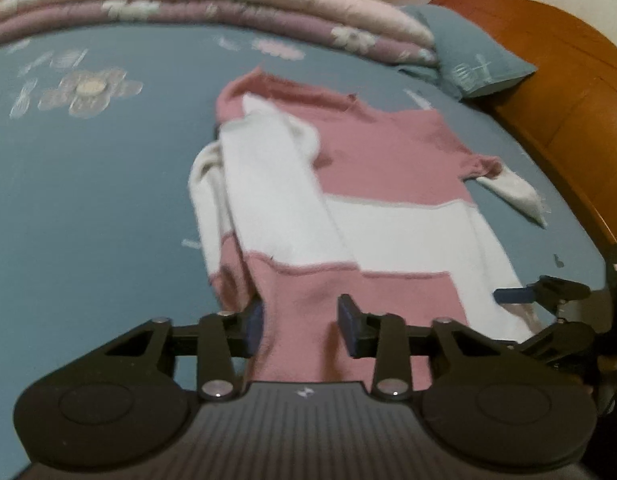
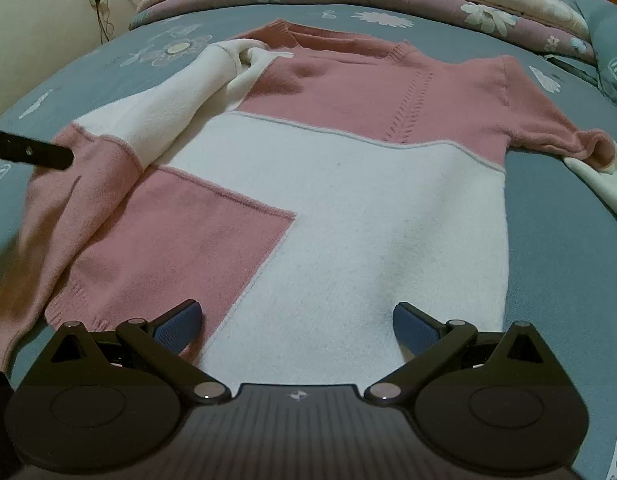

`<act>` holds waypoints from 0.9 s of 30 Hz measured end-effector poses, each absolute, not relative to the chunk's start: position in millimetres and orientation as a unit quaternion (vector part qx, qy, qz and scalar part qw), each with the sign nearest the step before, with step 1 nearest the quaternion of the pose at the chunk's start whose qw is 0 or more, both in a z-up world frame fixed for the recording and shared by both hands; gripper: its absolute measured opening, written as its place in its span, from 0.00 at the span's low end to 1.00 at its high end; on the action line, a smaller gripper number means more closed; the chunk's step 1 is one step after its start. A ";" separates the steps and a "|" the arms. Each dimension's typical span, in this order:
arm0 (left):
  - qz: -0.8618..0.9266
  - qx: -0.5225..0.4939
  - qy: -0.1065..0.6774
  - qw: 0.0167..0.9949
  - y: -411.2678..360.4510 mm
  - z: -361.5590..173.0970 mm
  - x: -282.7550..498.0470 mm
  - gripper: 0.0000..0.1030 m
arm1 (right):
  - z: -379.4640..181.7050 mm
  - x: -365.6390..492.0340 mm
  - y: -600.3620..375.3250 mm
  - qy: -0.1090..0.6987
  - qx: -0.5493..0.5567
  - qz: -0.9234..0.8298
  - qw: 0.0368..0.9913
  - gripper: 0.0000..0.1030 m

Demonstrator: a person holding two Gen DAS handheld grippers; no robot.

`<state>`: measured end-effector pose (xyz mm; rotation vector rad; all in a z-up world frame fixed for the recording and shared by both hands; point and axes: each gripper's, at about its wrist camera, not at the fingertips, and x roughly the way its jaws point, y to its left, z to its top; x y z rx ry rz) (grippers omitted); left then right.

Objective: Fold clothes

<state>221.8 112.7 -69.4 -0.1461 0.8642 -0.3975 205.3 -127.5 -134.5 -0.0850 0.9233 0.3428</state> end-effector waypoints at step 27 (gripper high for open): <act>-0.035 0.093 0.367 0.925 122.0 -28.6 247.8 0.01 | -126.1 205.7 -132.9 0.438 -0.005 0.177 0.881 1.00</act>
